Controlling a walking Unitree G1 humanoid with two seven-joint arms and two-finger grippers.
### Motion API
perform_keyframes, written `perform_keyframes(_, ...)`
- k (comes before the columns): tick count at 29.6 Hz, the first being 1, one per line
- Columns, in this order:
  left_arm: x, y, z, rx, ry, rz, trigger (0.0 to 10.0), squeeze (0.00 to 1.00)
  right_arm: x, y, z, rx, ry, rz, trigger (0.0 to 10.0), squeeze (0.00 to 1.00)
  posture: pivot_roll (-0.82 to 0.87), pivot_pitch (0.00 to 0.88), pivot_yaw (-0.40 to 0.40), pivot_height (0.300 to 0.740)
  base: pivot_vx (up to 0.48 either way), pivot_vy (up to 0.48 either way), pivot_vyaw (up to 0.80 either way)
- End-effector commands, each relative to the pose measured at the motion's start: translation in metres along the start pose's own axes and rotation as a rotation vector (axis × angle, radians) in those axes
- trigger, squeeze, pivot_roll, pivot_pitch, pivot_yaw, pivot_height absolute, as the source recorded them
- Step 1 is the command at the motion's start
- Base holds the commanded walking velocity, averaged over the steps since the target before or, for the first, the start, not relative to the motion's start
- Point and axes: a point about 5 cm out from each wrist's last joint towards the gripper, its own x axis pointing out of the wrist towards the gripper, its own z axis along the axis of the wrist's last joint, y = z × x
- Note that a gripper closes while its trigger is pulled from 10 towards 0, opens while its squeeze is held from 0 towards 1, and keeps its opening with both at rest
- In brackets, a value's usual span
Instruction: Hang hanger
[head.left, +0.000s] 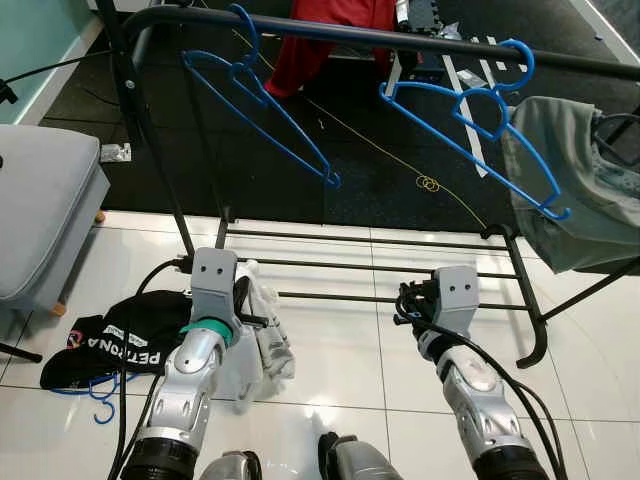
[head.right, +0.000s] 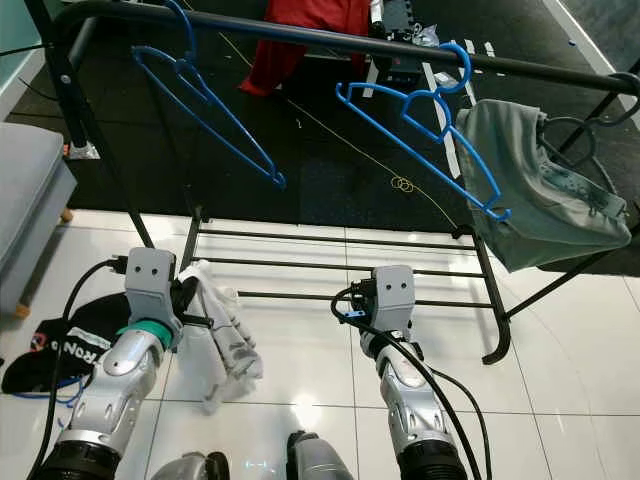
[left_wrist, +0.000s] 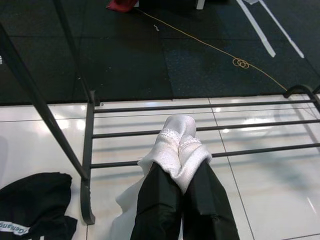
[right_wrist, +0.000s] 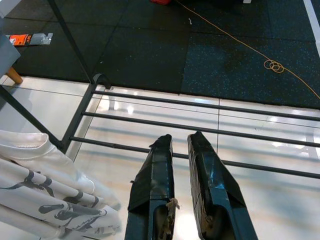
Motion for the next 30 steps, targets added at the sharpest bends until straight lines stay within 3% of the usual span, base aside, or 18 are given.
perform_keyframes(1,-0.0026,-0.0028,-0.0028,-0.005,-0.005,-0.022,10.0,0.0,-0.0027,-0.0035,-0.0019,0.006,0.004,-0.012,10.0,0.0,-0.04,0.117,0.002,0.74,0.0,0.0,0.0)
perform_keyframes(21,-0.0025,-0.0042,-0.0013,-0.013,-0.019,-0.035,10.0,0.0,-0.0028,-0.0033,-0.0023,0.008,0.004,-0.006,10.0,0.0,-0.04,0.112,-0.001,0.74,0.273,0.0,0.0)
perform_keyframes(30,-0.0028,-0.0043,-0.002,-0.004,-0.018,-0.026,10.0,0.0,-0.0023,-0.0028,-0.0018,0.009,0.002,-0.003,10.0,0.0,-0.03,0.111,-0.003,0.74,0.0,0.0,0.0)
